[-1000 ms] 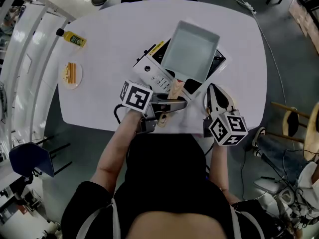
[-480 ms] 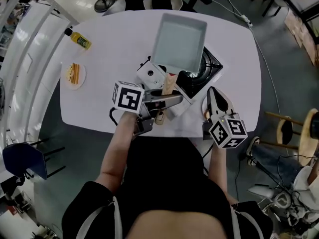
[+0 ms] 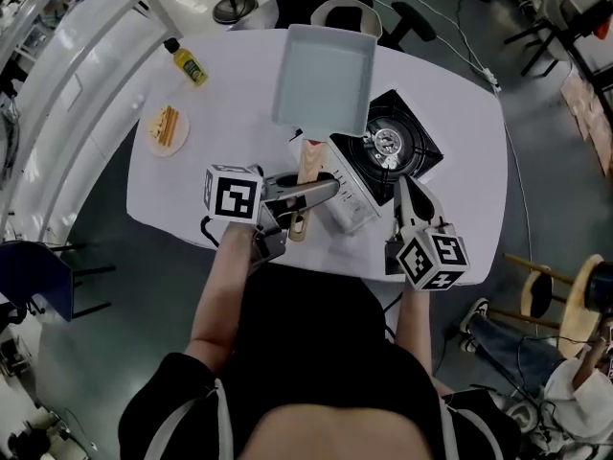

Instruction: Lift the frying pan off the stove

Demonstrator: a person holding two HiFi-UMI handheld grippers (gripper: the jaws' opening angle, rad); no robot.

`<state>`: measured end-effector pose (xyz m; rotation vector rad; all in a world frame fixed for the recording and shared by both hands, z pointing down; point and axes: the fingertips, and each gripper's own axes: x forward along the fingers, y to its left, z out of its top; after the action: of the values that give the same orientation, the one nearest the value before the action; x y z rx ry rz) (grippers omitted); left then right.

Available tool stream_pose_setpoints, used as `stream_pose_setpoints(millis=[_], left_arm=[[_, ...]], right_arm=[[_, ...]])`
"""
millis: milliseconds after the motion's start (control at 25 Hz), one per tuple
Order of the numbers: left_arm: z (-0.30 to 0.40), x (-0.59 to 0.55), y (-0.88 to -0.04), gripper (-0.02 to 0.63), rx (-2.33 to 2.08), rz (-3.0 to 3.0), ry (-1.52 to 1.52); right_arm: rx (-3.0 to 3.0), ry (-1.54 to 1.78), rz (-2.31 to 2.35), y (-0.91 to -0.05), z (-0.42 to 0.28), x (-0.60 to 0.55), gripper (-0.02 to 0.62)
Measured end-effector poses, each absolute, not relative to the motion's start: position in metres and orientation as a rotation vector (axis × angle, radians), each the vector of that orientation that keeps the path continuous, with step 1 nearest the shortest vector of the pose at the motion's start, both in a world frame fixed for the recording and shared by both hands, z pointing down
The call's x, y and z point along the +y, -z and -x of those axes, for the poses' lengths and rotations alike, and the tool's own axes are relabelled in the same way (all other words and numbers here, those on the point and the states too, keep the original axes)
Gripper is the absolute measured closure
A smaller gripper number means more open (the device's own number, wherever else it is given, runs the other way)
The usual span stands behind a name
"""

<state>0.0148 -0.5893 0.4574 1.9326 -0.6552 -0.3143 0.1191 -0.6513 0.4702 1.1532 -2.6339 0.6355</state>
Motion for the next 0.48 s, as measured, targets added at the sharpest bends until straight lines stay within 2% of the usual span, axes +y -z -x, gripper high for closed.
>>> stream_pose_setpoints(millis=[480], left_arm=[[0.083,-0.539,-0.451,0.496,-0.943,-1.823,0.511]], right_arm=[[-2.747,-0.537,-0.983,-0.456,-0.044,-0.649,0.592]])
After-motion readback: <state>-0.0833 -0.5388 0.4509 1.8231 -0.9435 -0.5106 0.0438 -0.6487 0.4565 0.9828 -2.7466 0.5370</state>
